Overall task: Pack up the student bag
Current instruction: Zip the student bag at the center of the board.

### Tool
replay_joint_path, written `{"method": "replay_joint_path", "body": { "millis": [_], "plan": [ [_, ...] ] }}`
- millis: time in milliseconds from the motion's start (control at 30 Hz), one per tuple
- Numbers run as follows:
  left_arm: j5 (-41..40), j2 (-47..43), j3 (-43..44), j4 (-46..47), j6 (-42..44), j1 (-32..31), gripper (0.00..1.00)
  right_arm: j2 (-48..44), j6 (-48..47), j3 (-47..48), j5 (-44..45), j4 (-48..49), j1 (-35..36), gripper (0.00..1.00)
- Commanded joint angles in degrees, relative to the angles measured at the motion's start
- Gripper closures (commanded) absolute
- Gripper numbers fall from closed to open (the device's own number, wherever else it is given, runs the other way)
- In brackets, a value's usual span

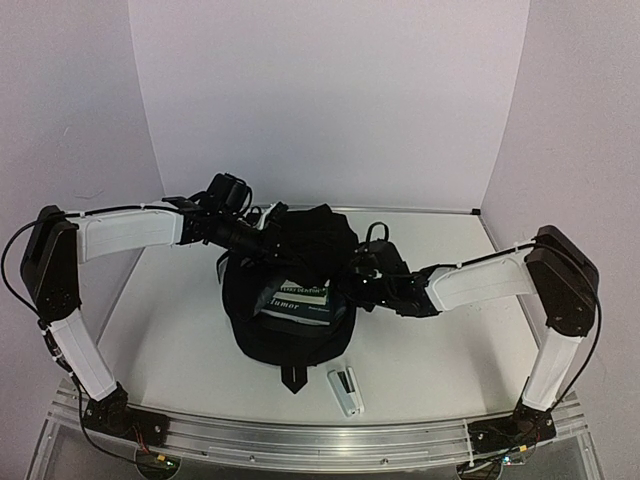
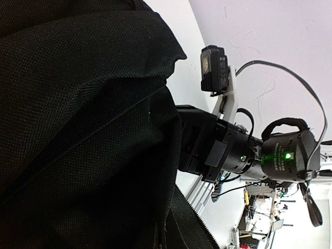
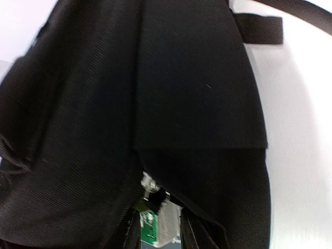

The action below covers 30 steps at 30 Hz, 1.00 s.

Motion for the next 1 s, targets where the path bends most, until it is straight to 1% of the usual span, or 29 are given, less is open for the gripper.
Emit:
{"method": "replay_joint_path", "body": {
  "millis": [0,133,267,433,700,967],
  "plan": [
    [3.9,-0.4,2.3,4.1,-0.8,0.5,1.00,2.3,-2.6,3.1,2.8,-0.1,-1.0,0.72],
    [4.8,0.2,2.5,5.0,-1.2,0.5,1.00,4.2,-2.9,4.5,3.2,-0.1,-1.7,0.72],
    [5.7,0.4,2.6,5.2,-1.3,0.5,1.00,4.8,-3.1,5.4,6.3,-0.3,-2.0,0.69],
    [6.2,0.4,2.6,5.6,-1.6,0.5,1.00,6.4,-2.6,7.0,9.6,-0.7,-2.7,0.68],
    [7.7,0.9,2.5,5.8,-1.8,0.5,1.00,8.5,-2.5,9.9,12.9,-0.8,-4.4,0.71],
    [10.7,2.8,3.7,5.9,-2.2,0.5,1.00,12.3,-5.1,15.5,13.6,-1.0,-6.7,0.77]
  ]
}}
